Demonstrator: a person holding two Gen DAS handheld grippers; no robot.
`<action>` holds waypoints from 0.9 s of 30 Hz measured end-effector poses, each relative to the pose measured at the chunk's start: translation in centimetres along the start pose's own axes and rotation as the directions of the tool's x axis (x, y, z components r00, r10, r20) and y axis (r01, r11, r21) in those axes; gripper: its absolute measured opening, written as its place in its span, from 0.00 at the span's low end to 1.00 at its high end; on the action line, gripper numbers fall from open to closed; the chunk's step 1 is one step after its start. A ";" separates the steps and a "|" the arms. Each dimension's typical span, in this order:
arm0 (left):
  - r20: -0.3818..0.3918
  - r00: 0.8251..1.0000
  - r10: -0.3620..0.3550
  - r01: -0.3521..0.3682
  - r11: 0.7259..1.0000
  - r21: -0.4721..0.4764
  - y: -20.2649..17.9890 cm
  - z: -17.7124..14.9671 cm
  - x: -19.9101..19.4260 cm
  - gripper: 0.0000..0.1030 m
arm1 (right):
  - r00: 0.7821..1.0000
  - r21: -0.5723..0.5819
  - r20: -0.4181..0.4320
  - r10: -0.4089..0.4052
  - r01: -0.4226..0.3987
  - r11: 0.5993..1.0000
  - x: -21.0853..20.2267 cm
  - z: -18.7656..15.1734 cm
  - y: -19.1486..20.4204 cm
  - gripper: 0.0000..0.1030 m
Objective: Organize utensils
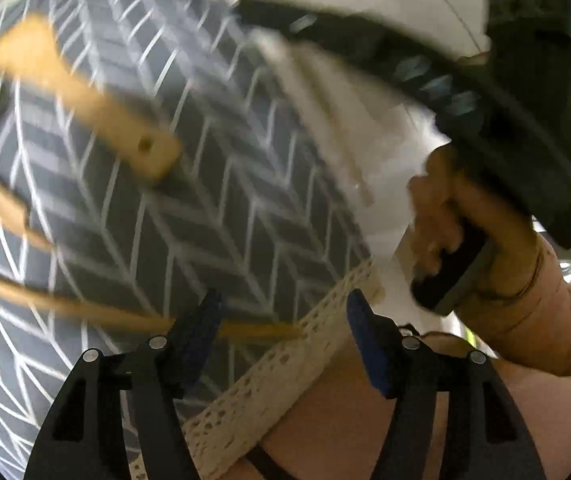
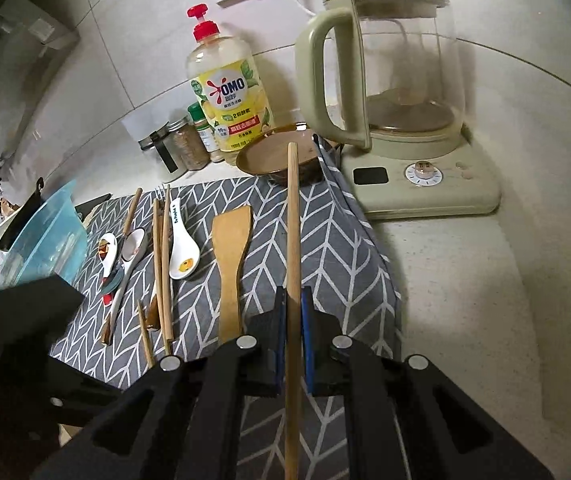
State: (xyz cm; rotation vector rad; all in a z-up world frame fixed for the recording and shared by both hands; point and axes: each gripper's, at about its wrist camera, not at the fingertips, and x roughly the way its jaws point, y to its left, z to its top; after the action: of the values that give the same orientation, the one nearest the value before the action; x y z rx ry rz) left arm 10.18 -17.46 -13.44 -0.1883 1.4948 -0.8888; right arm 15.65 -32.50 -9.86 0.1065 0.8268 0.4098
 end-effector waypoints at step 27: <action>-0.076 0.945 0.319 -0.324 0.874 -0.361 4.9 -3.4 -4.0 0.17 | 0.999 -0.049 -0.013 0.039 -0.040 0.998 0.6 -0.1 2.8 0.07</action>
State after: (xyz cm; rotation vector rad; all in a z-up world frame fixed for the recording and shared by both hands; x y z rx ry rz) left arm 9.70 -10.26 -13.78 -0.2003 1.6394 -0.3350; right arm 15.11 -29.71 -9.62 0.0750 0.8266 0.4678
